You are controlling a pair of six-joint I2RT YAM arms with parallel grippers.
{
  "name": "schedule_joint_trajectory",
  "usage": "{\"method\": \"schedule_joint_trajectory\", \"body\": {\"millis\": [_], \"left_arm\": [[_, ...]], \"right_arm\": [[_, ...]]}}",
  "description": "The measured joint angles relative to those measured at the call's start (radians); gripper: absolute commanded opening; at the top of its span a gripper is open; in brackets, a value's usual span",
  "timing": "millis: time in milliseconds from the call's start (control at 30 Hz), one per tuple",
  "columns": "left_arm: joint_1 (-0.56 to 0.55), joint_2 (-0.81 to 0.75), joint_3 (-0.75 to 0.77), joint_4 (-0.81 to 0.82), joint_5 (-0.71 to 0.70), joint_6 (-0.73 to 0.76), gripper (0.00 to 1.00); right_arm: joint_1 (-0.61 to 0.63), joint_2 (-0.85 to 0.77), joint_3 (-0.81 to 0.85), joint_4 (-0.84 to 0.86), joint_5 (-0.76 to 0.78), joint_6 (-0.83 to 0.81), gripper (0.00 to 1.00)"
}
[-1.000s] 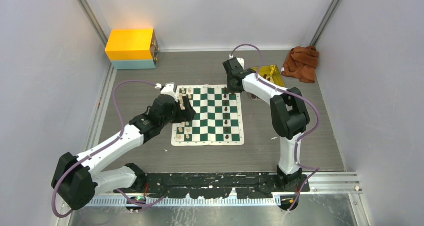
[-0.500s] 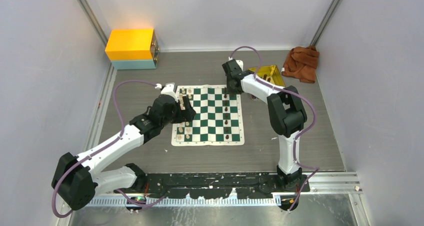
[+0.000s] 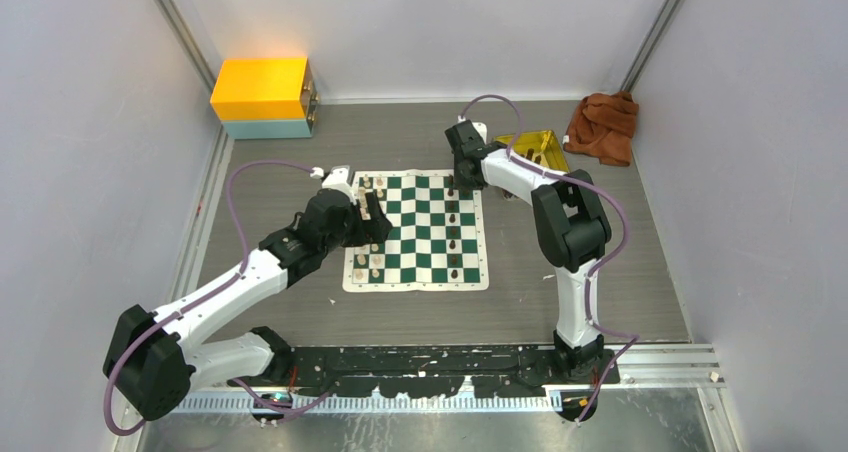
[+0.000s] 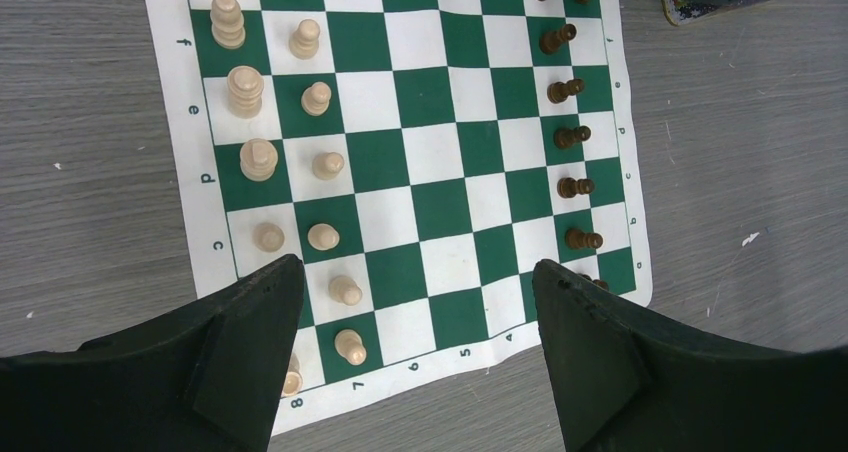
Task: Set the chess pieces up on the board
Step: Place the chess piece on the chessboard.
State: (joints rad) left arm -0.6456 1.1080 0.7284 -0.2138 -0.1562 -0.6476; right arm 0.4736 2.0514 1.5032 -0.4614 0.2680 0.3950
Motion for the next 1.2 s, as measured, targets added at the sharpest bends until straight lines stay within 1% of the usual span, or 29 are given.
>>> {"method": "schedule_joint_trajectory", "body": {"millis": [233,300,367,400,500,633,800,1200], "left_arm": [[0.0,0.0,0.0,0.0,0.0,0.0,0.84],[0.0,0.0,0.0,0.0,0.0,0.0,0.85],[0.0,0.0,0.0,0.0,0.0,0.0,0.84],[0.0,0.0,0.0,0.0,0.0,0.0,0.84],[0.0,0.0,0.0,0.0,0.0,0.0,0.84],[0.0,0.0,0.0,0.0,0.001,0.0,0.84],[0.0,0.0,0.0,0.0,0.001,-0.002,0.84],[0.0,0.0,-0.002,0.0,0.01,-0.007,0.84]], "right_arm": [[0.0,0.002,0.0,0.005,0.0,0.0,0.02],[-0.001,0.002,0.0,0.005,0.0,0.0,0.09],[-0.001,0.002,0.0,0.005,0.0,0.0,0.18],[-0.001,0.002,0.0,0.005,0.0,0.0,0.2],[-0.001,0.002,0.0,0.005,0.0,0.0,0.26],[-0.001,0.002,0.0,0.005,0.0,0.0,0.31],[-0.001,0.002,0.0,0.005,-0.002,-0.001,0.36],[-0.001,0.002,0.0,0.005,-0.004,-0.005,0.38]]}}
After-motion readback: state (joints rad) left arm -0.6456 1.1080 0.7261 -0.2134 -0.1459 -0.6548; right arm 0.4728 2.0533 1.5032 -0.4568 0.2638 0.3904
